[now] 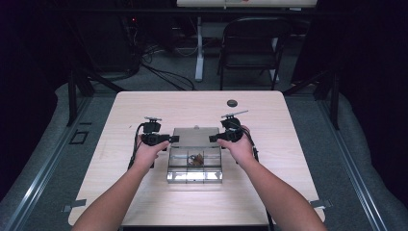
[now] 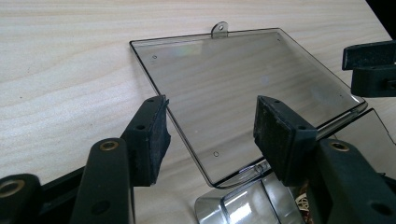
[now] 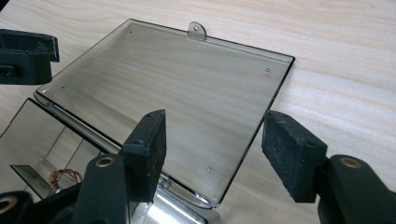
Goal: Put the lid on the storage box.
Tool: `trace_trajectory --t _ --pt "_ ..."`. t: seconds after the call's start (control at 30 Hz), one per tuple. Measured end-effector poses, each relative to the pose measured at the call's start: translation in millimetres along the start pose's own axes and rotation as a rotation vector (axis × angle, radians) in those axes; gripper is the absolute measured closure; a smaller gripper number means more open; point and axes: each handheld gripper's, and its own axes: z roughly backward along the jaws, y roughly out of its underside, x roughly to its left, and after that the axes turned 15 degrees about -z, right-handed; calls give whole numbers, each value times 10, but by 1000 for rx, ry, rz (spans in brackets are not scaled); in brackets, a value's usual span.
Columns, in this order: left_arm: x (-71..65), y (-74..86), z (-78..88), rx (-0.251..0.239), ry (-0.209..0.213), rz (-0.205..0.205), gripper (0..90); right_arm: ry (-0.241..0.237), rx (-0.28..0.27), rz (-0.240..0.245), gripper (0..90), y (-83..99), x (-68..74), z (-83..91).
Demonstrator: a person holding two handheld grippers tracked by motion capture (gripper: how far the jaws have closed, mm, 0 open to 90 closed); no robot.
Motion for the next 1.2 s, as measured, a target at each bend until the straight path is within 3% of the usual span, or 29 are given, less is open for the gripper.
trace_trajectory --t 0.4,0.53,0.7,0.83,1.1,1.2 --pt "4 6 -102 17 9 16 447 -20 37 -50 400 -12 -68 -91" --pt "14 4 -141 20 16 50 441 -35 44 -84 400 -22 -101 -110" --pt "44 7 -179 30 17 60 441 -38 48 -117 398 -26 -130 -148" --pt "76 14 -206 29 29 84 438 -49 67 -122 393 -35 -154 -180" --pt "108 31 -246 25 38 94 436 -48 60 -134 392 -38 -173 -235" --pt "113 36 -257 24 38 90 432 -37 47 -163 395 -44 -168 -254"
